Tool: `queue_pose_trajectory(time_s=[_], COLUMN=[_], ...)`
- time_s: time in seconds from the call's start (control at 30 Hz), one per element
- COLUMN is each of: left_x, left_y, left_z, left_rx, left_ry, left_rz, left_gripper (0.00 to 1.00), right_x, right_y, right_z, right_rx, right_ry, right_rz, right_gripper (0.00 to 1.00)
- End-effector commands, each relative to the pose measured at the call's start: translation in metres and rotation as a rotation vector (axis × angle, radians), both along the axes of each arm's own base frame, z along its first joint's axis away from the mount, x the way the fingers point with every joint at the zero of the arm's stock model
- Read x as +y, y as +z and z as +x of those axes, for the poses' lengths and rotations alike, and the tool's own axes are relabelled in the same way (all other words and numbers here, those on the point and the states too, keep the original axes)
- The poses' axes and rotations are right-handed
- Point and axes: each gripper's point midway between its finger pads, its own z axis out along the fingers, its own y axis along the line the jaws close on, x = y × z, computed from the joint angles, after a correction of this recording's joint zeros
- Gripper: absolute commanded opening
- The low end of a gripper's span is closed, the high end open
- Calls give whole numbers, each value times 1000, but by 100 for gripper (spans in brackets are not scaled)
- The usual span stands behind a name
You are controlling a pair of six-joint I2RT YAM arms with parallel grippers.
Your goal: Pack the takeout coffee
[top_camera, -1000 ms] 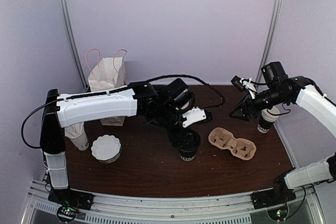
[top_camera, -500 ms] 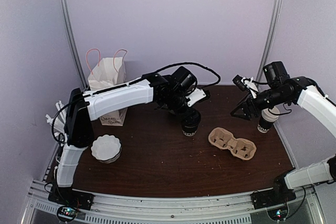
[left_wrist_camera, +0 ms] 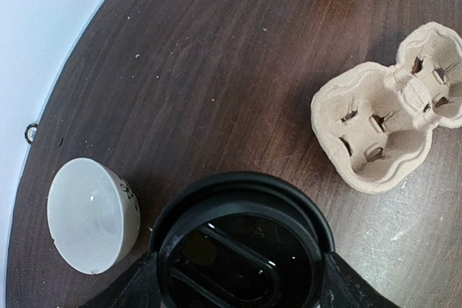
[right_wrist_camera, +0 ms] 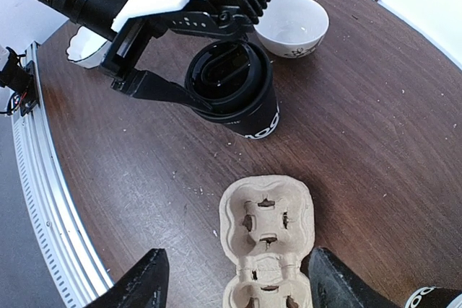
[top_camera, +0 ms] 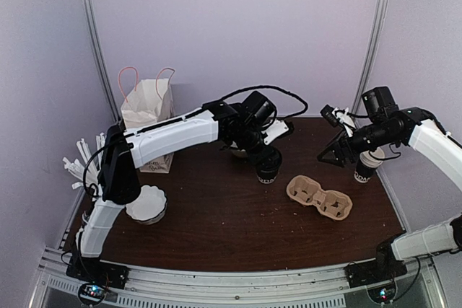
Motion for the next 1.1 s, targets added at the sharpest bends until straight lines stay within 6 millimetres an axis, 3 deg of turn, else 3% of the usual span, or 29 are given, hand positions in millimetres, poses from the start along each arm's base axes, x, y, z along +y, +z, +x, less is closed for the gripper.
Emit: queue_pose_trajectory(time_s=[0.0,0.2,0.43,0.57,0.67,0.77,0.87,1.0,1.07], left_x=[-11,-12,-11,-7,5,24,56,125,166], left_y=[0,-5,4,40,78,123,169,214,226], left_z=[10,14,18,9,-6,-14,-15,1,7], left_rx=[-9,-14,-42,-125,-239,-320,-396,-499,-486], left_ry=[-1,16,34,0,-44,-21,78,335,464], left_rz=[-39,-33,-36,-27,34,31,3,-14,-24], left_gripper=[75,85,90,91,92,92,91,85,82], right_x=[0,0,-1,0,2,2,0,1,2], right_y=[5,4,4,4,0,0,2,4,6], right_z=[2,2,1,1,0,3,5,2,1], right_rx=[-17,-16,-13,-3,18,7,-5,-2,-4], right_ry=[-6,-7,-6,-5,4,3,-3,0,5], right_rz=[20,21,23,25,28,28,19,29,37], right_gripper=[70,70,70,70,70,70,70,70,70])
